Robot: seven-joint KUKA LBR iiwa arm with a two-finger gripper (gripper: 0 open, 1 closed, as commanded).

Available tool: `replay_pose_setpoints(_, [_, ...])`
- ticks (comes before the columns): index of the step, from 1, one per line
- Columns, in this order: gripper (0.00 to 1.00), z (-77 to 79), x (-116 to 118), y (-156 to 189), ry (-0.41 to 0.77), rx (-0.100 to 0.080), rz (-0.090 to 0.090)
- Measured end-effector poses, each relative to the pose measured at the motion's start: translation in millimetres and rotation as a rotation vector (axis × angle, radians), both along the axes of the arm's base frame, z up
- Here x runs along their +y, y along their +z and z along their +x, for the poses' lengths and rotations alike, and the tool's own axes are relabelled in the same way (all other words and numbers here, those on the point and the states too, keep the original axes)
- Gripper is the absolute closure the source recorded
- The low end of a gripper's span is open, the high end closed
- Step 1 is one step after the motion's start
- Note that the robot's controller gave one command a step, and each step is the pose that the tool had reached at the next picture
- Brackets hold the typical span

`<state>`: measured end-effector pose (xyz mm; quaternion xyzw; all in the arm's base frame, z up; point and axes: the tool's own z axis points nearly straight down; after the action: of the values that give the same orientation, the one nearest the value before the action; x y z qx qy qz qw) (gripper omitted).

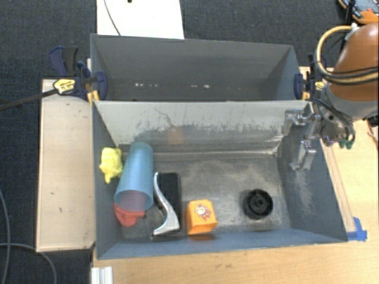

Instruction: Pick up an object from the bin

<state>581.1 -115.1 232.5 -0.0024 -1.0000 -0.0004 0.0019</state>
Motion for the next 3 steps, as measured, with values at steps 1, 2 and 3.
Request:
replay_pose_setpoints(1, [0.00, 1.3, 1, 5, 0.003, -0.008, -0.001])
replay_pose_setpoints(2, [0.00, -50.5, 38, -35, 0.018, -0.009, -0.001])
replay_pose_setpoints(3, [0.00, -63.1, 44, -51, 0.066, -0.002, 0.002])
